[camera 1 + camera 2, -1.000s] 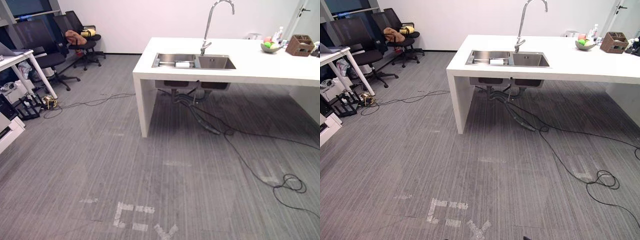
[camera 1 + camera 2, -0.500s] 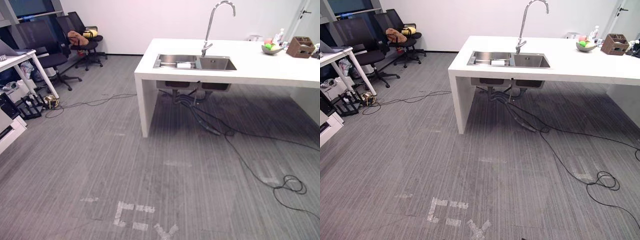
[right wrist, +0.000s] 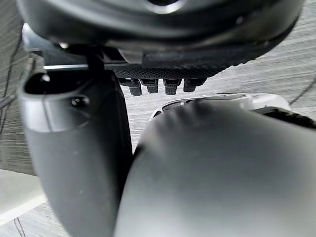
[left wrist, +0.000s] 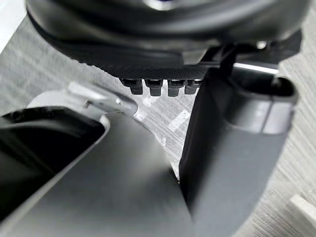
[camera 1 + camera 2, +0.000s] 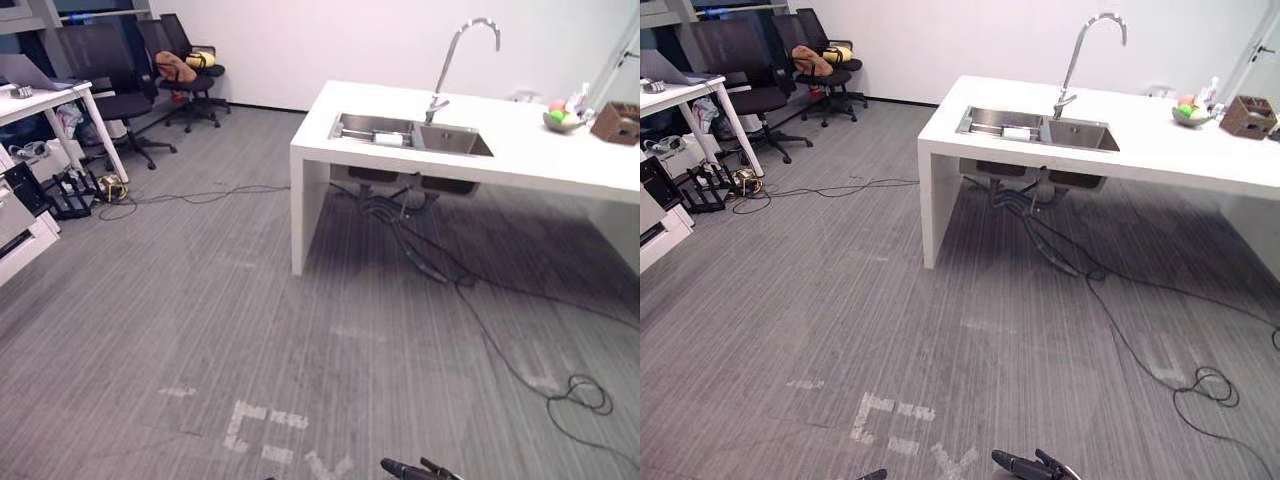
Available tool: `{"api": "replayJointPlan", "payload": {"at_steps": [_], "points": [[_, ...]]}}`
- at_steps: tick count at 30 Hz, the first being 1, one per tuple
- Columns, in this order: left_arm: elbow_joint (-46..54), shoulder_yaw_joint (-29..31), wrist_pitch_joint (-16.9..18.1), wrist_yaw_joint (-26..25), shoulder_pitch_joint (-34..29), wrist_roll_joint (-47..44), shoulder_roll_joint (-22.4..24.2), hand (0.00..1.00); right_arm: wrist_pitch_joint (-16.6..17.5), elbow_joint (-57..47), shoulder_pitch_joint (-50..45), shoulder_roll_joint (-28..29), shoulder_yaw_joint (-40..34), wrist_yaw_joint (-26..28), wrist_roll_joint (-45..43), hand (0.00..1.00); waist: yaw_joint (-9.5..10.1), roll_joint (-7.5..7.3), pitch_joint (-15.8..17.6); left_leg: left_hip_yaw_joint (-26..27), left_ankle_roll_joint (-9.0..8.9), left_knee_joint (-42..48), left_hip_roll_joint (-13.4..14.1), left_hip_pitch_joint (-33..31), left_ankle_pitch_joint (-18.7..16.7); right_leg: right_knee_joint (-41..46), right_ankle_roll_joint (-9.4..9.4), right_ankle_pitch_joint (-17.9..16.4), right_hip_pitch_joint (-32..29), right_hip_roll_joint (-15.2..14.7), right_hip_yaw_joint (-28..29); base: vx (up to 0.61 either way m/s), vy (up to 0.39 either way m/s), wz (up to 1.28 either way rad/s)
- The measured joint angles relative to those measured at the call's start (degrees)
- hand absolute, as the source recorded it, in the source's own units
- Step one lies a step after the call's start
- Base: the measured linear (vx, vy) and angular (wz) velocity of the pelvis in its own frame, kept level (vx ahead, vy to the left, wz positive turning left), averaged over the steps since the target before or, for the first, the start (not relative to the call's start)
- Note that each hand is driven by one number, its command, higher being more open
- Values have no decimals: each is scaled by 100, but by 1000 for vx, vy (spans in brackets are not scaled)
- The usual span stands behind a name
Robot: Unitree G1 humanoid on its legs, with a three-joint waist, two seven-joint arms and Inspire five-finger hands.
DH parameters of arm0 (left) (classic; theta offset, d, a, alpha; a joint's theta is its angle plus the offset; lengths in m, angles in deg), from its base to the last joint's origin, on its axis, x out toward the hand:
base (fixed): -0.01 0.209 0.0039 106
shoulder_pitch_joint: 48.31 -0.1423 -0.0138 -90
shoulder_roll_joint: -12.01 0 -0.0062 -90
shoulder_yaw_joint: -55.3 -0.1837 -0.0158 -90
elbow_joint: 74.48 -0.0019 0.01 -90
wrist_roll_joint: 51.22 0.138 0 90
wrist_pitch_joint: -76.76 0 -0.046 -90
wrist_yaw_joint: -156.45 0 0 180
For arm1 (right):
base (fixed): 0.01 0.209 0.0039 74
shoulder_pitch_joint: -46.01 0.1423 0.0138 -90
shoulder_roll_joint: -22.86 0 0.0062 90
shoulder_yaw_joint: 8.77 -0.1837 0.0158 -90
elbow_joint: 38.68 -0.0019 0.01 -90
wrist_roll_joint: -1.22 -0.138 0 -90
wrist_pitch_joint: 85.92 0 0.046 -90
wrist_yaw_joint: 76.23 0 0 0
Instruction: Walk over to the sink, pick up the cup, carry it to the dishwasher, place the cup inside the dishwasher, then close the dishwasher door
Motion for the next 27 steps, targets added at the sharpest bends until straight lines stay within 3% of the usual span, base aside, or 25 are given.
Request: {"api": "replayJointPlan", "payload": {"at_steps": [2, 6, 7, 8, 9, 11, 12, 13, 14, 15, 16, 17, 18, 19, 20, 22, 24, 25, 26, 27], "points": [[-9, 155, -22, -5, 65, 74, 43, 100, 17, -235, -47, -4, -83, 191, -158, 100, 1, 13, 140, -10, -140, 390, 248, -27, -391, -285, 15, 207, -468, 132, 70, 240, -115, -1], [-12, 338, -101, -224, 115, 34, 82, 100, 143, -505, -173, 84, -198, 384, -145, 100, 18, 13, 191, -166, -468, 1101, 537, 30, -1216, -629, -56, 465, -831, 208, 145, 394, -235, 18], [-12, 379, -116, -291, 115, 63, 97, 100, 135, -544, -208, 118, -252, 400, -146, 100, 21, 10, 191, -239, -552, 1199, 561, 97, -1414, -688, -129, 497, -792, 189, 166, 554, -320, 37], [-15, 452, -122, -382, 131, 174, 175, 100, 112, -572, -222, 97, -328, 450, -151, 100, 1, 90, 203, -310, -641, 1172, 679, 275, -1615, -461, -353, 846, -763, 201, 157, 706, -378, 54], [-19, 499, -128, -442, 101, 298, 263, 100, 102, -659, -231, 64, -356, 506, -150, 100, -57, 156, 142, -357, -709, 997, 803, 549, -1597, -25, -461, 752, -782, 241, 39, 614, -301, 50], [34, 683, -156, -501, 92, 514, 382, 100, -103, -696, -147, -10, -356, 464, -95, 100, -69, 268, 90, -416, -629, 1509, 1003, 422, -1404, 519, -662, 138, -792, 294, -95, 628, -321, 28], [126, 734, -144, -503, 62, 721, 443, 100, -249, -728, -141, -41, -359, 411, -99, 100, -75, 334, 23, -489, -575, 2087, 1084, 225, -1126, 608, -699, -151, -672, 350, -175, 645, -338, 14], [187, 753, -128, -505, 59, 817, 483, 100, -322, -754, -141, -63, -369, 383, -106, 100, -95, 381, -6, -561, -566, 2408, 1130, 87, -955, 564, -732, -241, -581, 404, -217, 666, -315, 13], [268, 754, -54, -468, 102, 1030, 581, 100, -453, -770, -142, -120, -399, 326, -115, 100, -113, 525, -86, -763, -737, 3243, 1224, -346, -371, 294, -800, -359, -315, 569, -295, 670, -278, 6], [406, 742, 83, -370, 96, 1267, 654, 100, -573, -731, -128, -183, -397, 238, -133, 100, -106, 609, -109, -749, -961, 4279, 1389, -815, -21, -184, -823, -375, 100, 802, -304, 666, -255, 3], [466, 736, 187, -286, 85, 1364, 659, 100, -613, -678, -122, -190, -397, 185, -138, 100, -114, 633, -110, -676, -924, 4775, 1446, -1005, -72, -431, -827, -371, 374, 895, -305, 657, -202, -6], [667, 672, 358, -166, 45, 1519, 649, 100, -681, -581, -134, -164, -372, 100, -143, 100, -103, 598, -89, -556, -876, 5456, 1406, -1275, -300, -953, -828, -354, 1041, 995, -285, 523, -136, -5], [807, 595, 455, -130, 10, 1572, 631, 100, -703, -525, -156, -157, -313, 69, -143, 100, -83, 522, -73, -512, -846, 5630, 1320, -1417, -436, -1218, -819, -340, 1368, 1003, -266, 757, -177, -15], [1193, 343, 735, -124, -56, 1695, 515, 100, -749, -422, -130, -153, -181, 46, -148, 100, -38, 427, -65, -308, -697, 5728, 1096, -1844, -702, -1682, -782, -299, 1867, 980, -192, 607, -121, -33], [1652, 75, 1007, -166, -30, 1745, 503, 100, -778, -327, -14, -168, -97, 39, -156, 100, 56, 385, -47, 17, -439, 5536, 890, -2457, -917, -2001, -741, -265, 2160, 902, -79, 705, -72, -46], [2118, -343, 1543, -304, 107, 1795, 542, 100, -833, -166, 277, -179, 0, 34, -200, 100, 153, 341, 54, 615, -211, 4637, 665, -3245, -988, -2089, -733, -262, 2393, 673, 196, 643, 95, -70], [2426, -809, 2131, -551, 192, 1970, 573, 100, -870, 55, 521, -186, -4, 64, -213, 100, 172, 355, 176, 957, -278, 2351, 390, -3333, -67, -1930, -683, -284, 2715, 517, 575, 643, 193, -86], [2850, -1127, 2511, -824, 59, 2023, 663, 100, -860, 106, 516, -257, 73, 71, -210, 100, 237, 610, 169, 886, -123, 999, 497, -3002, 1707, -1885, -437, -457, 2992, 705, 1078, 599, 283, -81], [3113, -1237, 2763, -1091, 135, 2116, 599, 100, -821, 227, 615, -148, 148, 54, -217, 100, 255, 407, 244, 983, 65, 1213, 374, -2958, 1511, -1966, -435, -578, 3062, 706, 1607, 560, 297, -65], [3640, -1268, 2942, -1432, 289, 2256, 619, 100, -812, 209, 758, -157, 212, 123, -257, 100, 255, 245, 247, 980, 43, 1429, 345, -3076, 1237, -2061, -545, -473, 2778, 874, 1957, 327, 218, -28]]}}
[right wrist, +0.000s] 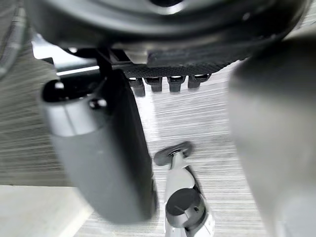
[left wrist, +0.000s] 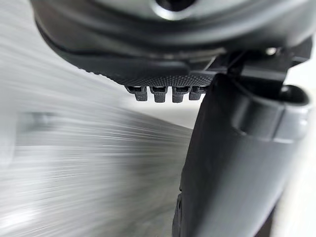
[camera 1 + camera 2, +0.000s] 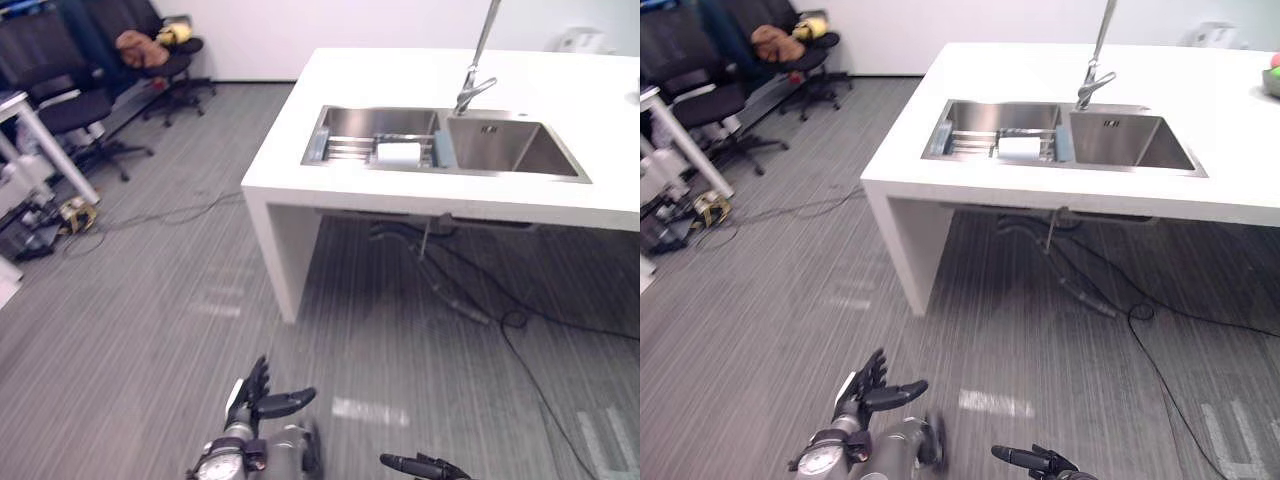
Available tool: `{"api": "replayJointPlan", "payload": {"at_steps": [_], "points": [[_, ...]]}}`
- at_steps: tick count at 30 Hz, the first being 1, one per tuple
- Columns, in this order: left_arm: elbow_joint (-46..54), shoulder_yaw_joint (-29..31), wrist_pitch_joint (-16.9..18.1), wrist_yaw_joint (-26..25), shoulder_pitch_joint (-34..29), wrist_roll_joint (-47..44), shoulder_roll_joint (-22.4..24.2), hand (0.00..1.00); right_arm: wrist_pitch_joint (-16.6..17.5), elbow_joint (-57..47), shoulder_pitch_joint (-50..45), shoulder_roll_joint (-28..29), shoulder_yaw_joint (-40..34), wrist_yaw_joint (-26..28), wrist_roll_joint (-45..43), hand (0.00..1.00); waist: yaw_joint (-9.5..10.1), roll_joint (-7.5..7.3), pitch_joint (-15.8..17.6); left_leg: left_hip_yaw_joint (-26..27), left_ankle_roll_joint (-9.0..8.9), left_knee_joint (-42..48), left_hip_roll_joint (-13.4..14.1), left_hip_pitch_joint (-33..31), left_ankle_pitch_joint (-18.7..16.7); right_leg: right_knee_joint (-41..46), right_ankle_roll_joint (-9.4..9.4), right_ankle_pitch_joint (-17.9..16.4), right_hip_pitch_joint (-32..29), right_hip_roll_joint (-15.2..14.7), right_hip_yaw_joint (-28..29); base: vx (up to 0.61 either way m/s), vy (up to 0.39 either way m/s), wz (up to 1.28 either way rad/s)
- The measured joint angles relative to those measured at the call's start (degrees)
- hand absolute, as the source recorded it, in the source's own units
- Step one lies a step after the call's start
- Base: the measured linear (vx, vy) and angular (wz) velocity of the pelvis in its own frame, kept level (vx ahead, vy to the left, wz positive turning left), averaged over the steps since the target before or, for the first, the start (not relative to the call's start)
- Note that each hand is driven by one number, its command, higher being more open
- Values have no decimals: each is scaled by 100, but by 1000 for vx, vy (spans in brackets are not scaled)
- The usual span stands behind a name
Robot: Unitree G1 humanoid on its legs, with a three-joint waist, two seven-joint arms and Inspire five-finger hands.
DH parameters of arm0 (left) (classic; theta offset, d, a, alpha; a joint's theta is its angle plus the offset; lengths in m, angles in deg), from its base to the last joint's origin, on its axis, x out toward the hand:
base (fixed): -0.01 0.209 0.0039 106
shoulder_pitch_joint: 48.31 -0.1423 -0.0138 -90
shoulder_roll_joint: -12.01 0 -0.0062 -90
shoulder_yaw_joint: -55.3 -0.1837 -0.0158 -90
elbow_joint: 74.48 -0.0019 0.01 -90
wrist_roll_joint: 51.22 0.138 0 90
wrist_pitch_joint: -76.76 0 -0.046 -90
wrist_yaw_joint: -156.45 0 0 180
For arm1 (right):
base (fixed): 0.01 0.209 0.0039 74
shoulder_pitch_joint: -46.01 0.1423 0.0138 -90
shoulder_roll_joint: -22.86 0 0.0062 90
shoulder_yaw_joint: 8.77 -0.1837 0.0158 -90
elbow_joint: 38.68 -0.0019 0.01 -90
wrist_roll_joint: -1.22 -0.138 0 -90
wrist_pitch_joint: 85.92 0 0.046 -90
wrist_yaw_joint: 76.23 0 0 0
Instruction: Walk over to the sink, pick up the cup, carry it to the dishwasher, place the cup inside the dishwasher, then close the dishwasher door
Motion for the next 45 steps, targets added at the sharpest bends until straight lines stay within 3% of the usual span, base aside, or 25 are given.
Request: {"api": "replayJointPlan", "payload": {"at_steps": [2, 5, 8, 9, 10, 11, 13, 14, 16, 18, 20, 21, 22, 23, 25, 28, 30, 31, 33, 34, 36, 37, 39, 40, 45], "points": [[1197, -33, 285, -422, 37, 360, 118, 100, 15, 48, 187, -7, 1, -39, 66, 100, -1, 17, 50, 64, 143, 492, -46, -113, -517, 330, -50, 48, -172, -52, 171, 277, 166, -23], [2626, 97, 517, -667, 161, 620, -65, 100, -62, 33, 143, 17, 14, -88, 76, 100, -20, 10, -3, 239, 227, 586, -241, 31, -920, 878, 178, 217, -315, -301, 209, 396, 164, -14], [3230, 341, 641, -689, 538, 654, -286, 100, -29, -9, -80, 50, -67, -253, 64, 100, -30, 21, -83, 311, 265, 204, -474, 687, -1087, 2358, 909, 870, -729, -497, 82, 428, 121, -13], [3396, 409, 638, -705, 710, 717, -383, 100, 63, -8, -103, 52, -119, -299, 52, 100, -50, 9, -116, 330, 271, -134, -539, 1197, -1104, 3688, 1493, 1339, -1231, -650, -138, 380, 97, -13], [3428, 391, 639, -708, 766, 745, -416, 100, 120, -23, -135, 45, -115, -316, 65, 100, -58, 6, -128, 329, 251, -284, -564, 1412, -1117, 4221, 1415, 1367, -1454, -753, -317, 345, 72, -20], [3517, 339, 641, -710, 799, 832, -455, 100, 300, -142, -219, 21, -111, -376, 73, 100, -84, 16, -186, 338, 176, -607, -585, 1814, -1128, 5014, 989, 1279, -1929, -1018, -786, 251, 38, -14], [3569, 101, 629, -924, 855, 1015, -539, 100, 409, -273, -289, -52, -117, -379, 77, 100, -164, -10, -313, 361, 53, -1053, -552, 2272, -1101, 5224, 463, 936, -2590, -1279, -1311, 328, -5, -14], [3509, -62, 518, -1018, 1015, 1105, -655, 100, 492, -337, -311, -18, -150, -382, 60, 100, -216, -7, -314, 374, -17, -1221, -464, 2526, -1043, 4744, 406, 666, -2900, -1288, -1540, 372, -75, -10], [3406, -272, 249, -1050, 1296, 1160, -831, 100, 529, -378, -307, 52, -258, -398, 44, 100, -330, -7, -311, 328, -180, -1265, -262, 2808, -1112, 3475, 384, 516, -3105, -1223, -1934, 371, -183, 4], [3311, -335, -17, -989, 1531, 1158, -934, 100, 510, -390, -390, 170, -341, -383, 17, 100, -399, -6, -311, 292, -453, -1210, -10, 3038, -1279, 2134, 316, 708, -3172, -1067, -2007, 311, -225, 9], [3306, -345, -408, -803, 1643, 1168, -956, 100, 358, -523, -532, 242, -451, -185, 124, 100, -412, -107, -371, 243, -826, -814, 261, 3212, -1715, 883, 180, 1629, -3155, -996, -1615, 390, -347, 9], [3307, -361, -506, -756, 1643, 1170, -974, 100, 350, -544, -619, 264, -406, -136, 186, 100, -412, -249, -451, 194, -943, -621, 286, 3212, -1903, 707, 147, 2066, -3104, -1030, -1434, 311, -315, 15], [3273, -392, -601, -684, 1611, 1241, -988, 100, 334, -547, -745, 271, -369, -80, 221, 100, -382, -330, -529, 143, -1091, -350, 334, 3267, -2163, 745, 617, 2384, -3035, -1107, -1323, 412, -413, 21], [3246, -528, -918, -627, 1433, 1378, -686, 100, 271, -586, -817, 18, -343, 3, 335, 100, -441, 51, -624, 214, -1284, -193, 872, 3302, -2310, 954, 431, 2078, -2964, -684, -1460, 405, -392, 19], [3248, -759, -1155, -456, 1505, 1453, -587, 100, 238, -699, -797, -23, -291, 68, 402, 100, -497, 204, -705, 215, -1310, -374, 1101, 3345, -2195, 1157, 293, 1800, -3001, -540, -1662, 352, -348, 28], [3287, -891, -1343, -302, 1574, 1501, -579, 100, 123, -827, -805, -23, -237, 111, 456, 100, -501, 179, -692, 309, -1373, -714, 1166, 3589, -1883, 1497, 215, 1423, -3024, -509, -1767, 188, -277, 15], [3349, -886, -1731, -294, 1576, 2040, -608, 100, 2, -871, -799, -53, -234, 182, 574, 100, -464, 222, -765, 312, -1308, -610, 1248, 3557, -1775, 1612, 173, 1167, -3072, -445, -1823, 104, -187, -2], [3348, -889, -1894, -294, 1568, 2311, -640, 100, -52, -872, -786, -52, -223, 198, 635, 100, -452, 201, -783, 292, -1221, -372, 1267, 3432, -1717, 1549, 172, 1166, -3042, -428, -1833, 101, -216, 3], [3343, -911, -2329, -272, 1576, 2784, -764, 100, -241, -924, -817, -61, -217, 317, 745, 100, -507, 257, -772, 162, -616, 1230, 1637, 2589, -1340, 931, 160, 1184, -2573, -319, -1978, 92, -171, 25], [3341, -907, -2392, -255, 1586, 2874, -847, 100, -313, -942, -839, -68, -177, 322, 749, 100, -484, 260, -765, 167, -524, 1856, 1813, 2286, -1231, 628, 135, 1212, -2325, -259, -2043, 110, -91, 29], [3285, -898, -2425, -163, 1700, 2987, -1157, 100, -426, -864, -870, -100, -87, 308, 747, 100, -434, 206, -740, 215, -706, 2040, 1712, 2003, -1584, 243, 33, 1410, -1932, -246, -2081, 109, -66, 13], [3251, -870, -2427, -27, 1822, 3014, -1374, 100, -455, -770, -865, -170, -58, 307, 736, 100, -395, 271, -782, 247, -715, 1474, 1480, 1966, -1685, 90, 46, 1527, -1777, -239, -2089, 113, 12, -1], [3251, -748, -2410, 199, 2028, 3029, -1586, 100, -494, -693, -866, -340, -26, 305, 733, 100, -344, 507, -913, 249, -771, 60, 1142, 1970, -1420, -52, 130, 1586, -1770, -102, -2029, 158, 53, -16], [3191, -605, -2404, 378, 2226, 3045, -1834, 100, -490, -597, -825, -300, -26, 238, 700, 100, -351, 426, -996, 355, -938, -638, 916, 2266, -1126, -153, 216, 1718, -1789, -156, -1896, 180, 38, -19], [2602, -663, -2701, 1080, 2843, 2423, -2111, 100, -507, -565, -791, -218, -50, 197, 515, 100, -507, 355, -1000, 418, -887, -1558, 558, 2684, -736, -333, 223, 1798, -1700, -283, -1826, 131, 56, -3]]}}
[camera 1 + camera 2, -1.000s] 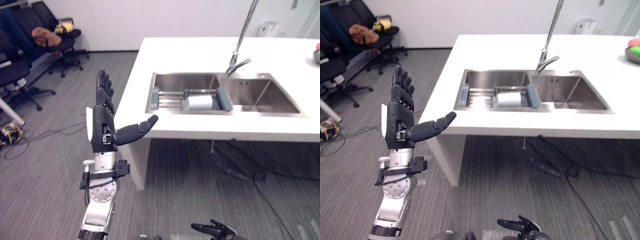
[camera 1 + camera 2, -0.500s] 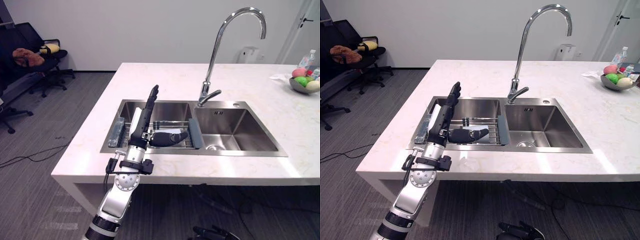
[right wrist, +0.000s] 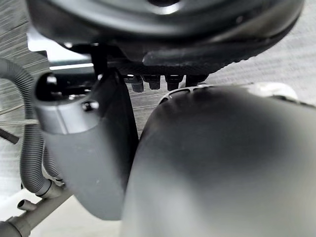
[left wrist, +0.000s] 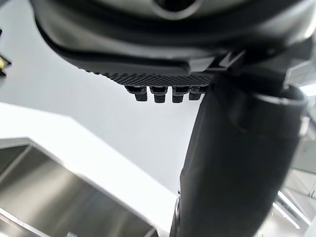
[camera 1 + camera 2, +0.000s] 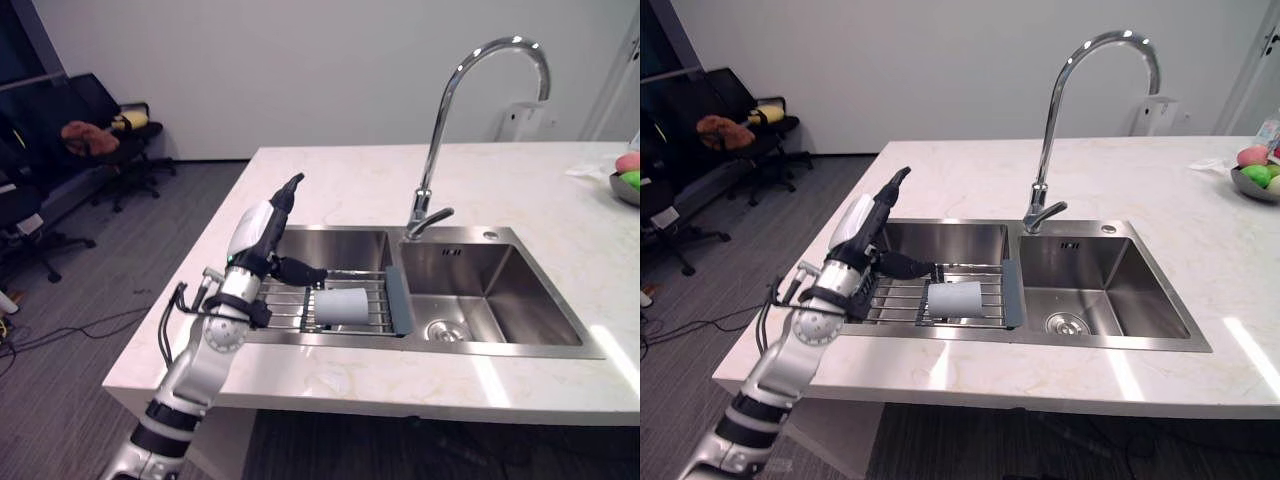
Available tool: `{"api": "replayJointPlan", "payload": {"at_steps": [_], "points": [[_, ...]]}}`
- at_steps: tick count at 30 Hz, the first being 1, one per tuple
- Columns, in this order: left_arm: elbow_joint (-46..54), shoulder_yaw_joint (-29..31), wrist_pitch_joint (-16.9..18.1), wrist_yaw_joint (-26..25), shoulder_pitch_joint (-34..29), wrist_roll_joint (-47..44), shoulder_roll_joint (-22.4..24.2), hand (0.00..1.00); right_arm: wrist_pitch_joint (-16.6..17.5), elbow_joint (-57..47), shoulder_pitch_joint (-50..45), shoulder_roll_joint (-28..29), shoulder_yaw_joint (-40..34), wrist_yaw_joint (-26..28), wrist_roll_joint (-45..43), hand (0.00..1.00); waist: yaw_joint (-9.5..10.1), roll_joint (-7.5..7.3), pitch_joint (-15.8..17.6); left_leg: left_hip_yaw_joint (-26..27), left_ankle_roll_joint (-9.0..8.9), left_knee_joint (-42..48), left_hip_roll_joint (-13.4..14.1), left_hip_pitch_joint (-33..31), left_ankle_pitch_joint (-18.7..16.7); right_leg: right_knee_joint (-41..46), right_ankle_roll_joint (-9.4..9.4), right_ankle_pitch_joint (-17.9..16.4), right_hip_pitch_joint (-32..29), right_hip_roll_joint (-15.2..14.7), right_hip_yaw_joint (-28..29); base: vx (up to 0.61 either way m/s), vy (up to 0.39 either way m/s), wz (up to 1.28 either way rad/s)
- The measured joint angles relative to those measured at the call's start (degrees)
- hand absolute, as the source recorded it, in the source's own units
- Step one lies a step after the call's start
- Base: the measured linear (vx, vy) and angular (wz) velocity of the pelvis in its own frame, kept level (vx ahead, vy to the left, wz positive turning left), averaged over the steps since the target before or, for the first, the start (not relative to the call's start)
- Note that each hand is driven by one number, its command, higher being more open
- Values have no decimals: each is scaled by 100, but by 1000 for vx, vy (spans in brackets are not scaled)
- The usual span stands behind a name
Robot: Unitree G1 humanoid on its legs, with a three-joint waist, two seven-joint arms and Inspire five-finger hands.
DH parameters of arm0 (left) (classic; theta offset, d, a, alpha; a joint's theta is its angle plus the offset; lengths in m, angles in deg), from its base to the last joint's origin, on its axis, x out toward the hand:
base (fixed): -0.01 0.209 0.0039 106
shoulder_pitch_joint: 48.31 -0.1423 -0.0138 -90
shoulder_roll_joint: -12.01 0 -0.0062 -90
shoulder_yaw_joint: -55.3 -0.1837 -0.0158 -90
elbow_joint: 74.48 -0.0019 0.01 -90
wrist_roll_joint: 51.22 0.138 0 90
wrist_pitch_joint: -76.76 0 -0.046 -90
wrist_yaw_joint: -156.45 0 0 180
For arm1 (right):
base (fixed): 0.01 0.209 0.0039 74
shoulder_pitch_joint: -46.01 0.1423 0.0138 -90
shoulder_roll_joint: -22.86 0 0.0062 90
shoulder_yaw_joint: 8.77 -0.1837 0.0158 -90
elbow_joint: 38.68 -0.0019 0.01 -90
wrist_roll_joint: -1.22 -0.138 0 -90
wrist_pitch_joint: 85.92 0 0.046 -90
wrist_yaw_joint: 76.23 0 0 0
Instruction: Walk over to the sink, pick up the cup, carry it to the dishwasher, place the cup inside the dishwasher, then close the dishwasher door
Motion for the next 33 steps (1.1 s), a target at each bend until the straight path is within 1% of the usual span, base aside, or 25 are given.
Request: {"api": "replayJointPlan", "payload": {"at_steps": [2, 6, 8, 11, 12, 14, 16, 18, 20, 23, 25, 33], "points": [[-316, -95, -140, 312, 238, -198, -87, 100, 1, 19, 24, 24, 12, -7, 3, 100, -31, 0, 1, -5, 3, -84, -29, 75, 5, -23, 2, -2, 33, 2, 96, 44, 33, -8], [-463, -147, -344, 733, 312, -719, -279, 100, -20, 20, 73, 19, 67, -21, 4, 100, -112, -1, 1, -45, 22, -223, -78, 162, 48, -41, 5, -9, 30, -8, 145, -9, 9, -4], [-508, -259, -430, 951, 367, -817, -460, 100, -20, 17, 80, 9, 107, -38, 2, 100, -128, -5, 2, -50, 17, -290, -99, 211, 86, -34, 28, -14, 34, -17, 156, -61, 1, -1], [-681, -272, -480, 1274, 530, -818, -534, 100, -15, 0, 74, -6, 167, -101, -14, 100, -138, -12, 5, -42, 18, -347, -123, 288, 118, -24, 42, -48, 55, -47, 174, -71, 4, -2], [-742, -306, -560, 1372, 658, -818, -573, 100, -8, -8, 74, -7, 190, -117, -14, 100, -145, -25, 14, -40, 20, -357, -130, 310, 123, -23, 44, -46, 57, -67, 179, -65, 18, -1], [-753, -323, -587, 1488, 823, -820, -669, 100, -6, -12, 75, 2, 208, -135, -14, 100, -155, -53, 33, -19, 22, -369, -137, 336, 127, -16, 67, -30, 61, -80, 202, -54, 19, -5], [-753, -348, -596, 1503, 969, -826, -725, 100, -6, -12, 74, 9, 207, -139, -13, 100, -155, -66, 42, 15, 24, -388, -151, 367, 129, -12, 129, 13, 60, -85, 237, -8, 17, -11], [-765, -352, -624, 1509, 1058, -841, -732, 100, -7, -12, 72, 9, 206, -139, -13, 100, -159, -66, 42, 83, 25, -428, -171, 432, 130, -2, 133, 17, 70, -88, 301, 20, 30, -14], [-892, -354, -637, 1529, 1158, -935, -732, 100, -21, -24, 77, 22, 203, -141, -13, 100, -219, -70, 44, 122, 26, -453, -199, 469, 130, 18, 151, 29, 76, -100, 354, 25, 30, -11], [-1008, -375, -679, 1633, 1163, -938, -732, 100, -42, -103, 64, 42, 200, -140, -6, 100, -291, -73, 46, 189, 31, -482, -218, 506, 125, 24, 165, 37, 54, -101, 435, -3, 22, -12], [-1085, -479, -679, 1673, 1162, -937, -727, 100, -75, -144, 47, 51, 184, -140, -4, 100, -303, -74, 46, 223, 37, -487, -219, 534, 118, 31, 167, 37, 52, -99, 469, -14, 14, -11], [-1136, -654, -699, 2164, 1138, -909, -668, 100, -198, -310, -42, 101, 32, -126, 53, 100, -323, -63, 42, 385, 17, -490, -205, 639, 84, 40, 176, 43, 26, -63, 627, -28, 2, -10]]}}
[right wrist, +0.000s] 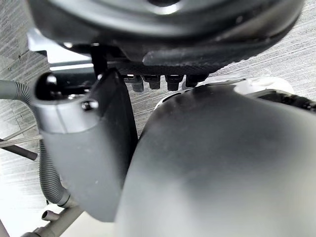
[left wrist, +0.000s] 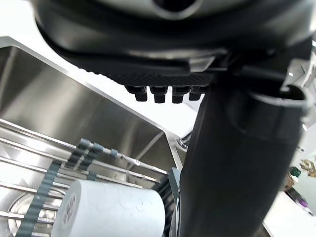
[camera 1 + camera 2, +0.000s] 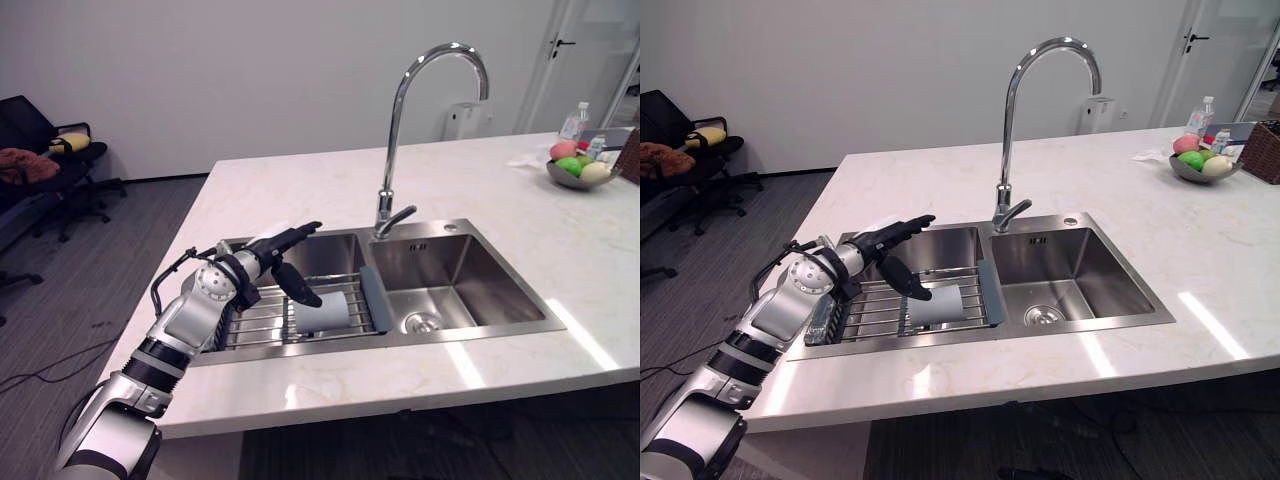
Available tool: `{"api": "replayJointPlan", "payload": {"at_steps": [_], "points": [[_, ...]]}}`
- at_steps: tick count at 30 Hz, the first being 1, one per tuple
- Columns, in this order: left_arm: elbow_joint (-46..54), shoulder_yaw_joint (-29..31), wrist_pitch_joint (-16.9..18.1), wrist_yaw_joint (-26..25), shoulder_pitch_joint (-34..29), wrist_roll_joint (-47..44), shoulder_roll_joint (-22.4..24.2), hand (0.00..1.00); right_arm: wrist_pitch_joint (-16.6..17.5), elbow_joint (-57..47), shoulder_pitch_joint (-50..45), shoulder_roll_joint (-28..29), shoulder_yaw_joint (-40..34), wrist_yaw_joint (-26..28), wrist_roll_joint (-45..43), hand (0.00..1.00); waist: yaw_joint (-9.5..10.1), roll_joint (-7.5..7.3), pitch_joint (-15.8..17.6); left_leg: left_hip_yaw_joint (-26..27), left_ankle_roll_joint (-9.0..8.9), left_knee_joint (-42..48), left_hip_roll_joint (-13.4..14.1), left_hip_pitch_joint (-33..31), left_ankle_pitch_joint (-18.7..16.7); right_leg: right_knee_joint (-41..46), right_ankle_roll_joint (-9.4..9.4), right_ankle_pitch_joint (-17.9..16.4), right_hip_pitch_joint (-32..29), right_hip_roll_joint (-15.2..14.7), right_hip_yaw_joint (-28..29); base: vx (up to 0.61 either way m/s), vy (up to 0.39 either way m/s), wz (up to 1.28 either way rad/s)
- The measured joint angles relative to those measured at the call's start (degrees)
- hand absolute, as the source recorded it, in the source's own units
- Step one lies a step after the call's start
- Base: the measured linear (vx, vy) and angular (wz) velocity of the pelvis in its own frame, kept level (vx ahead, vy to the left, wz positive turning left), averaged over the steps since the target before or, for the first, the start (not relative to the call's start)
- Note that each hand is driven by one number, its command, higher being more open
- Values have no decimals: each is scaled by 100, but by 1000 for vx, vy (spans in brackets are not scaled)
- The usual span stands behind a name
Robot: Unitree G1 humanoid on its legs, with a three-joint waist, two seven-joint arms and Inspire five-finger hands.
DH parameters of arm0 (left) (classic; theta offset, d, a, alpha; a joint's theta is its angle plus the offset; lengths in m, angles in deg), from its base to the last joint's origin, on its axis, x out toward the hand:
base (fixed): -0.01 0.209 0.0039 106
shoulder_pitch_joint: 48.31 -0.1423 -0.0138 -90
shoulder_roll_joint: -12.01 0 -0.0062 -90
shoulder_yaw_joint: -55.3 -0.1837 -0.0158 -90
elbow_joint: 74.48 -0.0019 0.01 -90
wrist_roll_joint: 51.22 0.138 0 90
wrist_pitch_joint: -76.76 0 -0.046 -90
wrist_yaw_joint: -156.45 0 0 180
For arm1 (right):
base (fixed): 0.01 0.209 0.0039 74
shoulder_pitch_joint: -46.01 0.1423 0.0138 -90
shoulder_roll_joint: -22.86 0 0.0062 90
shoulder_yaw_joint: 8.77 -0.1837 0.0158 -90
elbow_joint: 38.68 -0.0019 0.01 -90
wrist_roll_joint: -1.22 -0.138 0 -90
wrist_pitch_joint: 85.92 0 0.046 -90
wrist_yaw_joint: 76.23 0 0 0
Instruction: Walk over to the sink, pick up the cup, carry it to the dishwasher, place the cup inside the dishwasher, then close the dishwasher door
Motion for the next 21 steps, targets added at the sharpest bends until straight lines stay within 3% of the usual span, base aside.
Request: {"api": "replayJointPlan", "payload": {"at_steps": [13, 21], "points": [[-371, -58, -63, 199, -464, 328, 90, 100, -4, -106, -20, 11, -28, 32, 58, 100, -197, 58, -15, 91, -8, -86, -31, 22, -15, -258, 32, 160, 41, 83, 120, 4, 2, -6], [-457, -58, 5, -131, -779, 378, 90, 100, -50, -145, -16, -15, -28, 33, 106, 100, -278, 92, 3, 88, -19, -90, -53, 39, -24, -543, 30, 321, 125, 87, 179, -38, 4, -4]]}}
